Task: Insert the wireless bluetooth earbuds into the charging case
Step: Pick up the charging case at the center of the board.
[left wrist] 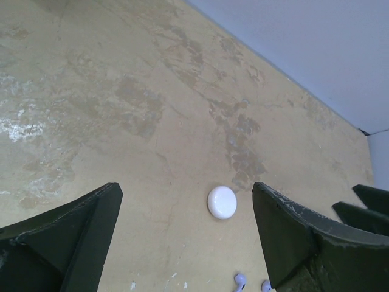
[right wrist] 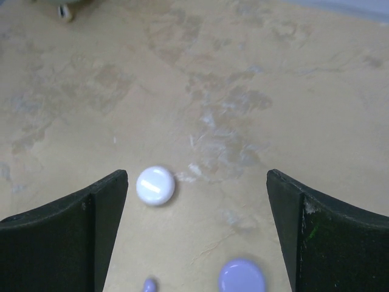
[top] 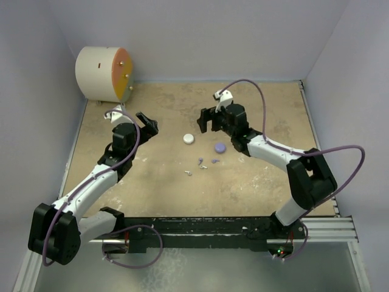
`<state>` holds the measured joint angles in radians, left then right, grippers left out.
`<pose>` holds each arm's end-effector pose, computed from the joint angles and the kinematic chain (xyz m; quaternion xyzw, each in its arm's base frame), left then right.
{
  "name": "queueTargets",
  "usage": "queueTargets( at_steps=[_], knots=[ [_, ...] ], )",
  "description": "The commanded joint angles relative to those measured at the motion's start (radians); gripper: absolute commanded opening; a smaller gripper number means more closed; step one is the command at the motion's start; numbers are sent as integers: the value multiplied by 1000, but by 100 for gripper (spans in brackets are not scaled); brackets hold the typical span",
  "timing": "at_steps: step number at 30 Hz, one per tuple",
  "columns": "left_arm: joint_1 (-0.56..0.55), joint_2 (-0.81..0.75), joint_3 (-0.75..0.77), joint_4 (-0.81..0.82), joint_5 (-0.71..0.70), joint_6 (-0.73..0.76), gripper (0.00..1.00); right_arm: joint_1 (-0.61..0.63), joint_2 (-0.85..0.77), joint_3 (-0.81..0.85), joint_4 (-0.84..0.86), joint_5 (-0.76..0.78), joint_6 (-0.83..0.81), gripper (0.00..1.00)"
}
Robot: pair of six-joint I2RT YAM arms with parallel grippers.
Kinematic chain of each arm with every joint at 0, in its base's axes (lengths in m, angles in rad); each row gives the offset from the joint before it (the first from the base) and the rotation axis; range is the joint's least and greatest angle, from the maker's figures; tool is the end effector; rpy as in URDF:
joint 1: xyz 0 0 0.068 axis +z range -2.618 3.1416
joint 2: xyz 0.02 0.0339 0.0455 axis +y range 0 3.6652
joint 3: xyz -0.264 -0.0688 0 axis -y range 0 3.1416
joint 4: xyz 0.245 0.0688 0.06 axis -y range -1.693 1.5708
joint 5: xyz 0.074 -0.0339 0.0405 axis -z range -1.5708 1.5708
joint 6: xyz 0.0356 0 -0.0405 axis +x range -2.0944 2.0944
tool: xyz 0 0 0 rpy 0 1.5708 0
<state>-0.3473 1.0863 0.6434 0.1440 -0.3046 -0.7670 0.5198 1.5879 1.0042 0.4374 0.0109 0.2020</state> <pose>0.2362 -0.0741 0.2645 -0.2538 0.7590 -0.2068 0.5628 0.3217 0.1837 0.2765 -0.1162 0.7479 0.2269 0.6129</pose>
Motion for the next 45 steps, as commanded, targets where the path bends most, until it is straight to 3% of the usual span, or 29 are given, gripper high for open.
queueTargets(
  at_steps=[1,16,27,45],
  knots=[
    [3,-30,-1,14,3,-7,88,67,49,-19,6,29,-16,97],
    [4,-19,-11,0,28,-19,85,206,252,88,-36,112,-94,95],
    [4,-24,-13,-14,12,0,81,224,363,159,-46,183,-116,92],
    [12,-12,-28,0,11,-4,76,224,444,194,-44,164,-139,73]
  ],
)
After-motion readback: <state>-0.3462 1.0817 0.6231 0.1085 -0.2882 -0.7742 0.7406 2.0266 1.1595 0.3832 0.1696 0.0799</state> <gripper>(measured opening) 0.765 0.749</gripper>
